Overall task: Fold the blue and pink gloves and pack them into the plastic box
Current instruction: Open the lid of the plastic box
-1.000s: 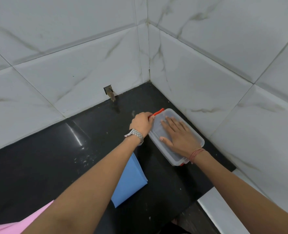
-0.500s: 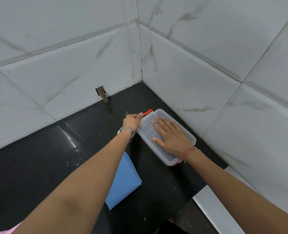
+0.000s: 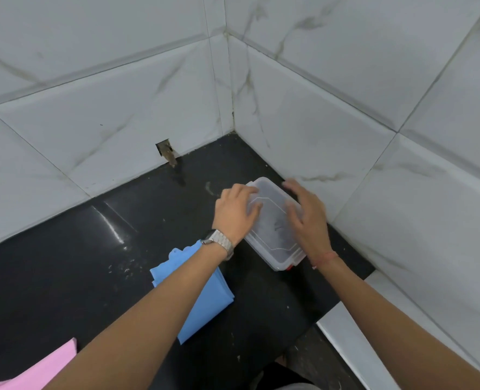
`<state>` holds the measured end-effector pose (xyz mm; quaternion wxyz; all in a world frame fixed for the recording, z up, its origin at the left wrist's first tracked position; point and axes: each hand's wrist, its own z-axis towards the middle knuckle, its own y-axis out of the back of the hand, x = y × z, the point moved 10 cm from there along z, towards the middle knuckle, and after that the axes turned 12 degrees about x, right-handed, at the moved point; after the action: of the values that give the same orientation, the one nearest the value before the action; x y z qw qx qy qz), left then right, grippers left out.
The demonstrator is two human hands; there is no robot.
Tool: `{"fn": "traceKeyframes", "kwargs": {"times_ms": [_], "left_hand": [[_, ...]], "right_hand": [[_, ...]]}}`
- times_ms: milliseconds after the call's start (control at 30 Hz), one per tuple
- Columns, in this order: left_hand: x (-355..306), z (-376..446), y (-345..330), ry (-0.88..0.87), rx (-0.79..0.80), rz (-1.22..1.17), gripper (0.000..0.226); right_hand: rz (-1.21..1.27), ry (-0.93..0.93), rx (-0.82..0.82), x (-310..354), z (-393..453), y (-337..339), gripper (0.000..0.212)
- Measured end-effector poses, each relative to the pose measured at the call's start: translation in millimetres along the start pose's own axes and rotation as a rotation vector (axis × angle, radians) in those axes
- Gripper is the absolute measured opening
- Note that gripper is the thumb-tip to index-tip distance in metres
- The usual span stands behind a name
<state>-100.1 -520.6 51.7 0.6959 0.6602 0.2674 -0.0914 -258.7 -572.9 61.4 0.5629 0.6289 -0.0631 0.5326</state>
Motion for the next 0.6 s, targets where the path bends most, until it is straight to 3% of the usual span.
{"fn": "traceKeyframes", "kwargs": {"times_ms": [67, 133, 267, 433, 600], "left_hand": [[-39.9, -24.6, -8.3, -0.176, 0.021, 0.042, 0.028], [-72.4, -49.8, -25.4, -0.281, 0.074, 0.058, 0.030], [-103.8, -75.0, -65.1, -0.258, 0.201, 0.246, 0.045], [-110.6, -72.6, -61.1, -0.173, 0.196, 0.268, 0.026], [-104.3, -67.3, -56.7, -0.133, 0.250, 0.255, 0.029]], "right_hand": [[0.317, -0.208, -0.189, -34.7, -33.1, 19.7, 0.037], [0.533, -0.379, -0.274, -68.2, -68.4, 15.3, 0.038], [0.812, -0.554, -0.107, -93.6, -108.4, -28.2, 0.037], [0.926, -0.573, -0.036, -84.7, -115.5, -50.3, 0.037], [0.844, -0.642, -0.082, -86.4, -110.5, -50.7, 0.038]]}}
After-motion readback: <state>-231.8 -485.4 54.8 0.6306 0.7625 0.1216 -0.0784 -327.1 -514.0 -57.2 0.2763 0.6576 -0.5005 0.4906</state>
